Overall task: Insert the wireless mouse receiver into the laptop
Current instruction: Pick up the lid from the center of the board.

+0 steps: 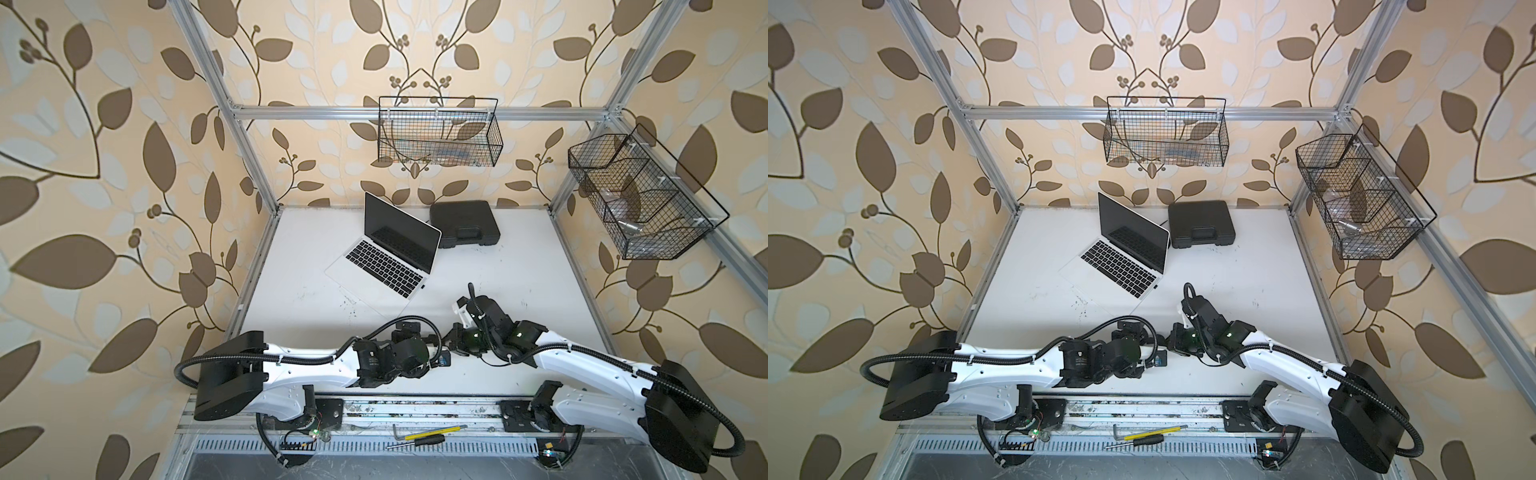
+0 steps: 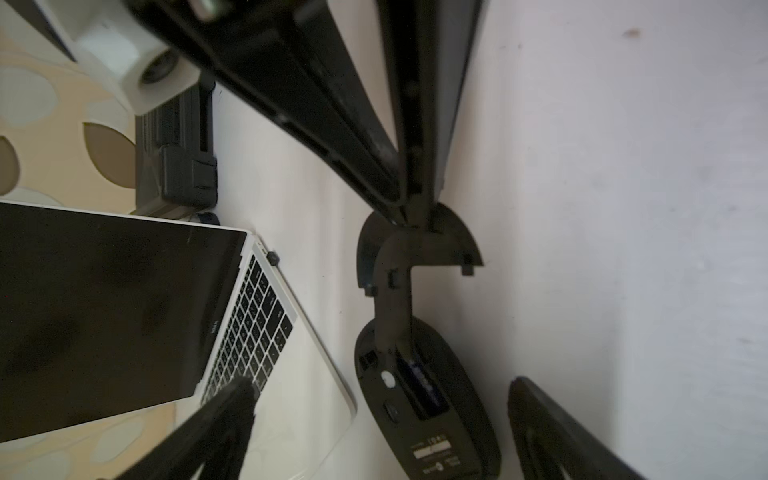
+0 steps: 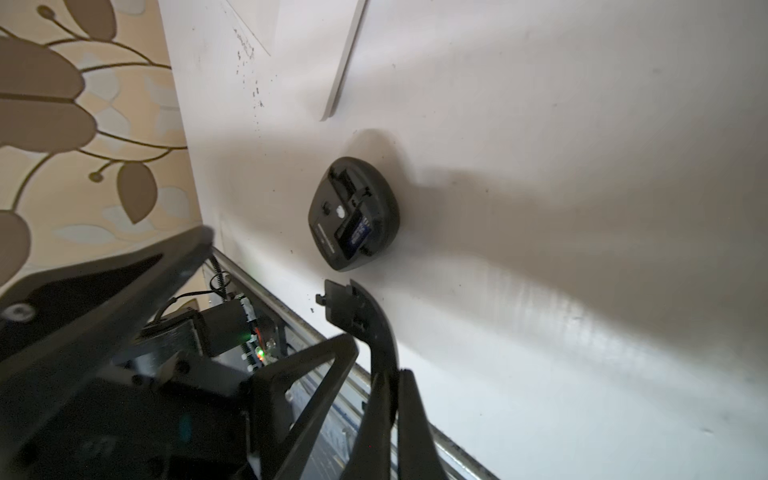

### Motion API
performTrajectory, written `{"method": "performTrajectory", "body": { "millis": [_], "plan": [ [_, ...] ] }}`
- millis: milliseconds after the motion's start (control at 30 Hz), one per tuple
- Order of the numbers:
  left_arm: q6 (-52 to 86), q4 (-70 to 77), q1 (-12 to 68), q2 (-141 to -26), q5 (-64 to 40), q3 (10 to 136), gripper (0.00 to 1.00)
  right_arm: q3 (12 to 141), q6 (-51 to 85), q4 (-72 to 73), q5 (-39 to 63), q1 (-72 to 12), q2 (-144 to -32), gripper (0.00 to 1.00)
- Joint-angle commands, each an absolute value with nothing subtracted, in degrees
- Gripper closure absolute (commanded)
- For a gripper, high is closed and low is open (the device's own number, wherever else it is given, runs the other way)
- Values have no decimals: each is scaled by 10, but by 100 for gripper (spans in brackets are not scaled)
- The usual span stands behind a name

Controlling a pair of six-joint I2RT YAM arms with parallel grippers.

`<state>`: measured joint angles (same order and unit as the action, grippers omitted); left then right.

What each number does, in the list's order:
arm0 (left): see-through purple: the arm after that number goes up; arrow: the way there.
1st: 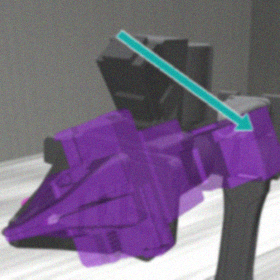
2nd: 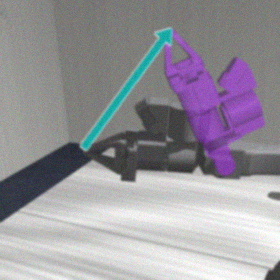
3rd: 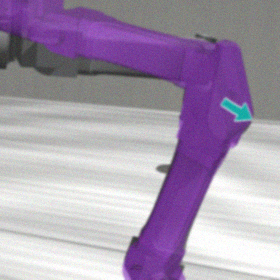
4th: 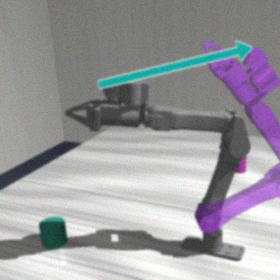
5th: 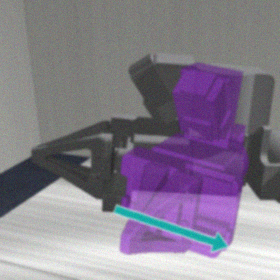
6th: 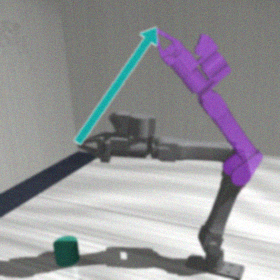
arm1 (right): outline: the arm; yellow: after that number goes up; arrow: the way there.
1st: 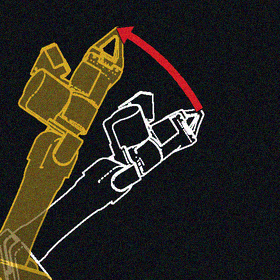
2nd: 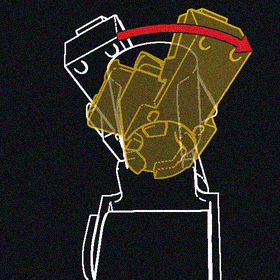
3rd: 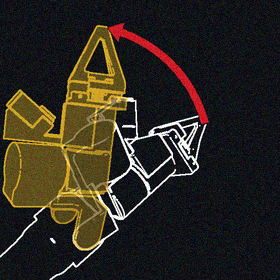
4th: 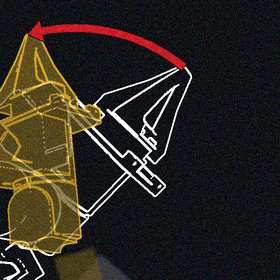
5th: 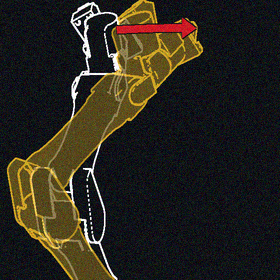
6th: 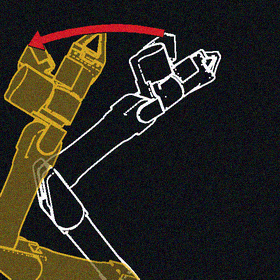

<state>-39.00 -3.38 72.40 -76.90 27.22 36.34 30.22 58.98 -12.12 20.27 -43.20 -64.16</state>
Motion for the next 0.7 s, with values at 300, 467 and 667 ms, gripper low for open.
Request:
{"method": "performTrajectory", "body": {
  "millis": [300,467,667],
  "plan": [
    [-417,50,722,-820,345,401,85,316,649,-75,262,-429,-647,100],
    [-407,52,722,-812,320,392,98,315,655,-61,270,-424,-648,100],
    [-372,68,698,-788,237,382,96,300,673,-28,304,-414,-647,100]
  ]
}}
